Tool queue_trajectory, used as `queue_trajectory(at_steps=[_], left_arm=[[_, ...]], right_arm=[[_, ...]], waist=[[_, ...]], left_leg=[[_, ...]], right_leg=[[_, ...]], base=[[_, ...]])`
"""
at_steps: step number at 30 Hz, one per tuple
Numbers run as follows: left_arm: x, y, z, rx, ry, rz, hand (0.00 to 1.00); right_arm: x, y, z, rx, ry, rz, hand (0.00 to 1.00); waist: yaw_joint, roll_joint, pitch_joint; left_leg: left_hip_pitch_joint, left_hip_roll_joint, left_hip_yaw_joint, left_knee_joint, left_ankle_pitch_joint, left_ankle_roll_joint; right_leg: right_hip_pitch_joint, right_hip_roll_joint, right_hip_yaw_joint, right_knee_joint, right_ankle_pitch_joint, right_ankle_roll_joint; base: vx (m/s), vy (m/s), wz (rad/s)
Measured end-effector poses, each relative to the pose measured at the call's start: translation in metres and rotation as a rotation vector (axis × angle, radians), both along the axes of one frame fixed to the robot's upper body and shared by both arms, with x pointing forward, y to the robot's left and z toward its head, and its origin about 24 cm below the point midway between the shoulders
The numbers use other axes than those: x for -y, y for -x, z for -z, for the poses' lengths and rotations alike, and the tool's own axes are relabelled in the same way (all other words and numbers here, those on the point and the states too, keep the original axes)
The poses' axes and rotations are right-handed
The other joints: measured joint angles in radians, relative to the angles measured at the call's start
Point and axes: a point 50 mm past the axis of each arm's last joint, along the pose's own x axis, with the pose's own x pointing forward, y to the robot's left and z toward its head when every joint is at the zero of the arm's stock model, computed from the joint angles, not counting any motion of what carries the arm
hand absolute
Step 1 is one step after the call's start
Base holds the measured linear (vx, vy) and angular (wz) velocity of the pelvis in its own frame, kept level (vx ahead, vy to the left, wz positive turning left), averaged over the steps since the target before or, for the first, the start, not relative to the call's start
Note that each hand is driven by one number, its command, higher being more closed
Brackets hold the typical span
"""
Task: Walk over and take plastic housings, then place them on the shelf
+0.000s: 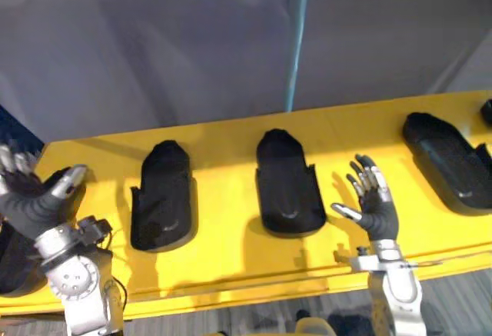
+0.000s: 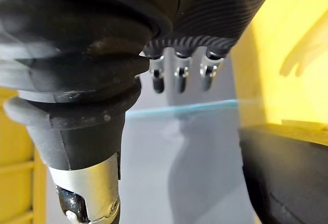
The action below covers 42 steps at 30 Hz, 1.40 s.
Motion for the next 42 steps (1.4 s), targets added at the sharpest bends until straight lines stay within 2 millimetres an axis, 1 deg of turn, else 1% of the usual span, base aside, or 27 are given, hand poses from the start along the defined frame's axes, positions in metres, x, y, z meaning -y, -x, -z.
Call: queue_trajectory(at_steps=[2,4,6,7,9,12,13,15,17,19,22,30,35,39,42], left_arm=[[0.001,0.005,-0.001,0.03,0.027,-0.073,0.0],[-0.001,0.008,0.003,0.029,0.088,-0.188,0.0],[-0.007,0.014,0.011,0.015,0.185,-0.329,0.0],[-0.009,0.016,0.014,0.015,0.219,-0.361,0.0],[-0.016,0.027,0.026,0.004,0.34,-0.482,0.0],[-0.02,0.038,0.039,-0.023,0.433,-0.581,0.0],[-0.021,0.041,0.041,-0.031,0.443,-0.598,0.0],[-0.026,0.053,0.05,-0.048,0.492,-0.679,0.0],[-0.029,0.057,0.055,-0.067,0.534,-0.708,0.0],[-0.035,0.062,0.067,-0.104,0.591,-0.741,0.0],[-0.045,0.068,0.092,-0.183,0.723,-0.769,0.0],[-0.05,0.069,0.136,-0.342,0.895,-0.782,0.0],[-0.049,0.069,0.157,-0.418,0.948,-0.823,0.0],[-0.051,0.064,0.17,-0.483,0.962,-0.833,0.0],[-0.058,0.062,0.172,-0.517,0.94,-0.84,0.0]], right_arm=[[-0.003,0.0,0.001,-0.003,-0.005,-0.013,0.0],[-0.009,0.0,0.002,-0.007,-0.017,-0.028,0.0],[-0.014,0.001,0.004,-0.014,-0.038,-0.035,0.0],[-0.014,0.002,0.005,-0.019,-0.042,-0.033,0.0],[-0.017,0.007,0.011,-0.051,-0.059,-0.021,0.0],[-0.017,0.01,0.014,-0.068,-0.072,-0.004,0.0],[-0.017,0.01,0.014,-0.067,-0.074,-0.001,0.0],[-0.017,0.011,0.014,-0.066,-0.081,0.003,0.0],[-0.017,0.012,0.015,-0.072,-0.082,0.007,0.0],[-0.016,0.015,0.018,-0.085,-0.083,0.012,0.0],[-0.016,0.016,0.018,-0.09,-0.083,0.011,0.0],[-0.016,0.016,0.019,-0.092,-0.078,0.006,0.0],[-0.015,0.014,0.018,-0.095,-0.059,-0.013,0.0],[-0.015,0.013,0.023,-0.134,-0.037,-0.053,0.0],[-0.014,0.012,0.025,-0.15,-0.017,-0.07,0.0]], waist=[[0.001,0.001,-0.001],[0.001,-0.001,-0.006],[0.004,-0.005,-0.008],[0.006,-0.007,-0.009],[0.011,-0.018,-0.021],[0.022,-0.031,-0.025],[0.022,-0.033,-0.025],[0.022,-0.035,-0.027],[0.023,-0.036,-0.027],[0.022,-0.036,-0.028],[0.024,-0.039,-0.03],[0.027,-0.042,-0.031],[0.026,-0.042,-0.031],[0.024,-0.042,-0.031],[0.024,-0.041,-0.028]], left_leg=[[0.009,0.0,0.0,-0.001,0.0,0.0],[0.009,0.001,-0.001,-0.001,0.0,0.0],[0.006,0.001,-0.004,-0.001,0.0,0.0],[0.006,0.001,-0.005,-0.001,0.0,0.0],[-0.006,0.001,-0.016,0.0,0.001,0.0],[-0.008,0.0,-0.023,-0.003,0.003,0.0],[-0.008,0.0,-0.025,-0.004,0.003,0.001],[-0.008,0.0,-0.027,-0.006,0.004,0.002],[-0.008,0.0,-0.032,-0.006,0.005,0.002],[-0.007,-0.001,-0.05,-0.008,0.007,0.001],[-0.009,0.0,-0.057,-0.011,0.01,-0.001],[-0.012,0.0,-0.06,-0.016,0.014,-0.002],[-0.011,0.0,-0.06,-0.016,0.014,-0.002],[-0.008,0.0,-0.061,-0.015,0.014,-0.002],[-0.014,-0.001,-0.06,-0.012,0.014,-0.002]], right_leg=[[0.009,0.002,-0.001,-0.002,0.0,0.0],[0.009,0.003,-0.004,-0.005,-0.001,-0.001],[0.01,0.002,-0.01,-0.006,-0.001,-0.001],[0.01,0.002,-0.012,-0.007,-0.001,-0.001],[0.009,0.001,-0.022,-0.008,-0.001,-0.001],[0.01,0.001,-0.027,-0.008,-0.001,-0.002],[0.011,0.0,-0.028,-0.008,-0.002,-0.002],[0.012,-0.001,-0.032,-0.008,-0.003,-0.004],[0.016,-0.001,-0.038,-0.009,-0.003,-0.004],[0.029,-0.002,-0.054,-0.016,-0.005,-0.005],[0.031,-0.002,-0.066,-0.016,-0.007,-0.007],[0.029,-0.002,-0.07,-0.015,-0.007,-0.007],[0.028,-0.002,-0.07,-0.012,-0.009,-0.007],[0.023,-0.004,-0.07,0.007,-0.021,-0.008],[0.006,-0.005,-0.066,0.028,-0.029,-0.009]], base=[[0.0,0.0,0.0],[0.0,0.0,0.0],[0.0,0.0,0.04],[0.0,0.0,0.06],[0.0,0.0,0.13],[0.02,-0.001,0.09],[0.02,0.003,0.06],[0.02,0.004,0.04],[0.01,-0.003,0.11],[0.0,-0.013,0.18],[-0.02,-0.014,0.09],[0.0,-0.002,0.01],[0.0,0.0,0.0],[0.0,0.0,0.0],[0.0,0.0,0.0]])
